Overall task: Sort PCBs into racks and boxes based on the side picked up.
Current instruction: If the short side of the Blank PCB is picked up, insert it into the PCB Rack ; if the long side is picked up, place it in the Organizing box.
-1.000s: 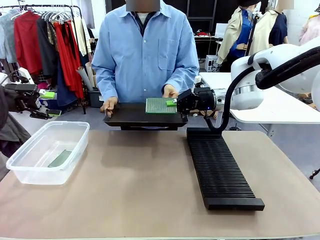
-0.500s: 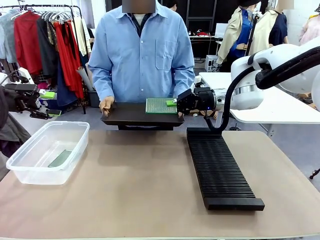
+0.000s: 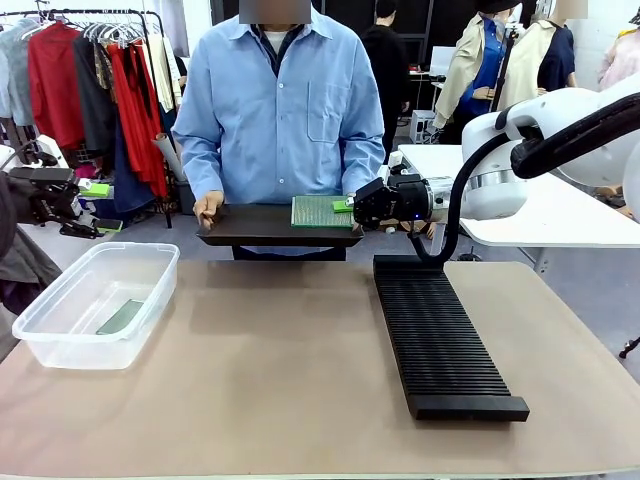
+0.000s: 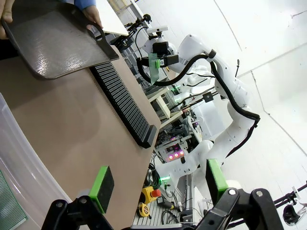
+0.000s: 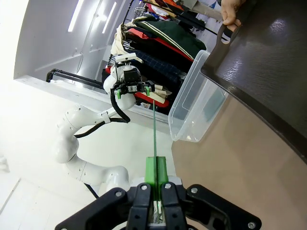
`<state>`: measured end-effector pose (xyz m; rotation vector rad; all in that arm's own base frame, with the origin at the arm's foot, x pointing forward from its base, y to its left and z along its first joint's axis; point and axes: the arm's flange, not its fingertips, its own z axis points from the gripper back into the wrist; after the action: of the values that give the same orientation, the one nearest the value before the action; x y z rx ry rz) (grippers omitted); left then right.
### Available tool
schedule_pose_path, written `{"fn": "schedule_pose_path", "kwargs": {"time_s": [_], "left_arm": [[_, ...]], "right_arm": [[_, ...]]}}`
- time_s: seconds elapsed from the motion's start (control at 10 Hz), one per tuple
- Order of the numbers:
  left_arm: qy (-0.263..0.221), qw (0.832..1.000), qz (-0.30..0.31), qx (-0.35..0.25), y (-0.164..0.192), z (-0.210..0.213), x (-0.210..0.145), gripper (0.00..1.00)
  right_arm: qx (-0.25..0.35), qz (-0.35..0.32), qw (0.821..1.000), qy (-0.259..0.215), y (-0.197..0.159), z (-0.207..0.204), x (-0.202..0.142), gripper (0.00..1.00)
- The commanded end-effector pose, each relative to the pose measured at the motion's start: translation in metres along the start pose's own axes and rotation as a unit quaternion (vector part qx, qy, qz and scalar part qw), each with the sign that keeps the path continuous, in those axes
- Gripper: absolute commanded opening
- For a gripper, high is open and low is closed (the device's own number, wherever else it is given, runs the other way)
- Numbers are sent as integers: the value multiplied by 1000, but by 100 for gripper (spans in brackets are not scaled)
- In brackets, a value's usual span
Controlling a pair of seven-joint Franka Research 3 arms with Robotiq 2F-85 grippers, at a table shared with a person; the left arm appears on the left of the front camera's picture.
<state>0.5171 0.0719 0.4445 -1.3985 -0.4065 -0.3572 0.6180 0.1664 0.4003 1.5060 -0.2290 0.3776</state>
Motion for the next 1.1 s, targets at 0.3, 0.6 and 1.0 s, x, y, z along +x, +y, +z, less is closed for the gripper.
{"fn": "schedule_pose_path", "kwargs": {"time_s": [0.3,0.6,1.0], "left_arm": [[0,1000,-1,-1,-2,0,0,100],[0,1000,-1,-1,-2,0,0,100],[0,1000,-1,-1,-2,0,0,100]], "right_arm": [[1,1,1000,-1,1,-2,0,0],[1,1,1000,-1,1,-2,0,0],[-3,66,998,-6,0,29,-9,0]]}}
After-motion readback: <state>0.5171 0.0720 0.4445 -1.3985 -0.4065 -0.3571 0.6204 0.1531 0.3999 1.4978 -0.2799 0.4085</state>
